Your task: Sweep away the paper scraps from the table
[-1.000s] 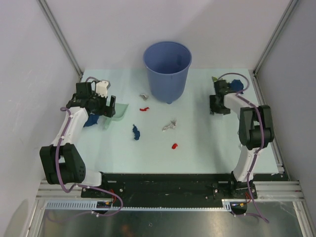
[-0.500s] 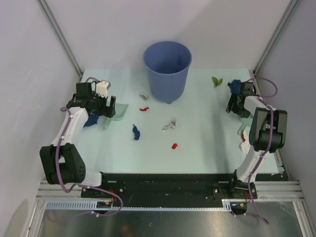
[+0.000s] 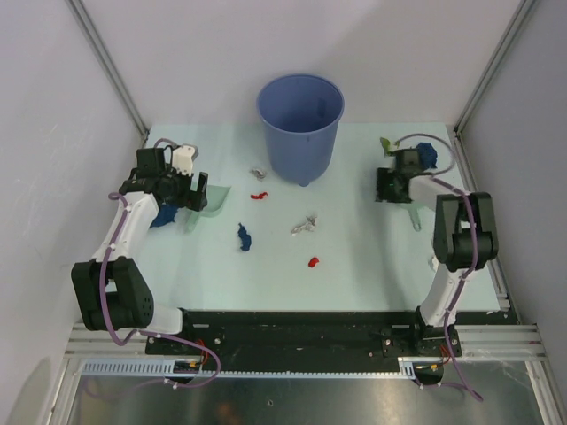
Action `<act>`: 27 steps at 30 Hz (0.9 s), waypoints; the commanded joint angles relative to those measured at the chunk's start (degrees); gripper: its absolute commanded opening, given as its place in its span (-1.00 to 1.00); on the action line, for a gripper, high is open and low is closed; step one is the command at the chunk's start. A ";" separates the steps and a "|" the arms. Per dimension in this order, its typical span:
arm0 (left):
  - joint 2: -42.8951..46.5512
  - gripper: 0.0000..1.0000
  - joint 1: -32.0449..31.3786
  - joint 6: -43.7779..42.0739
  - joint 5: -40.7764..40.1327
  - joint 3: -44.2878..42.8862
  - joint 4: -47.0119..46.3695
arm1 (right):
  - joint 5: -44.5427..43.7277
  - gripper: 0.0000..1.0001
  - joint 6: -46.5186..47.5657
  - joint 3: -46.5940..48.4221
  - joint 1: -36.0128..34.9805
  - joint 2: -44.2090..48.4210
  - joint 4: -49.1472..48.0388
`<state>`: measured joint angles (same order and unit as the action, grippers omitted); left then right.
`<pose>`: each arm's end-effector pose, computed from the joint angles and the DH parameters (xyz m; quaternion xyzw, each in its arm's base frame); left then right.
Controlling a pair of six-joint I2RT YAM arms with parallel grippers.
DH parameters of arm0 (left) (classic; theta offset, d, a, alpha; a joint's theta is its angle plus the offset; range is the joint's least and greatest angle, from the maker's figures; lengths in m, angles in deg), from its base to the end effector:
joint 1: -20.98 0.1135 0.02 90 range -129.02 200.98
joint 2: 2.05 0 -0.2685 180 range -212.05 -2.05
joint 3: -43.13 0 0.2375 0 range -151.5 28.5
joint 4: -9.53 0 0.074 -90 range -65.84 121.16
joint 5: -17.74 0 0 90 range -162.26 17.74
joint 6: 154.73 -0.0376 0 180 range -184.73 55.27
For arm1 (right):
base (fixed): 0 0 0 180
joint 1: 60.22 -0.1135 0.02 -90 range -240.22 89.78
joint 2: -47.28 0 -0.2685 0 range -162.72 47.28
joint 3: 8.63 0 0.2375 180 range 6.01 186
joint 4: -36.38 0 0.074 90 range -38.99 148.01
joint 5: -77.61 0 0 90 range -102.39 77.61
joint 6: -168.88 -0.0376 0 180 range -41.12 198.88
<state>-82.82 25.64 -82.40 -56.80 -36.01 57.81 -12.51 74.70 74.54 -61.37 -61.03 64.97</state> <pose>0.2852 0.0132 0.2874 0.1513 0.9197 -0.0582 0.3577 0.3853 0.0077 0.1775 0.0255 0.9500 0.0135 0.3110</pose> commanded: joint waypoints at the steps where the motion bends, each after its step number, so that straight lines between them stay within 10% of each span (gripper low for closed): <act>1: 1.23 0.91 -0.18 -3.77 2.82 -1.14 -0.43 | 10.67 0.26 5.92 -2.44 -12.89 -1.82 5.73; 13: 3.16 0.91 -0.18 -5.79 3.07 0.26 -0.16 | 18.13 0.24 11.13 -3.40 -26.36 5.64 15.14; 27: 5.81 0.92 -14.85 -12.82 7.74 -4.65 5.11 | 10.94 0.99 -0.55 -8.84 -18.11 30.25 5.91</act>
<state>-77.35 16.33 -88.48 -52.34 -36.47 60.74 3.21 81.15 68.79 -85.41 -36.27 74.59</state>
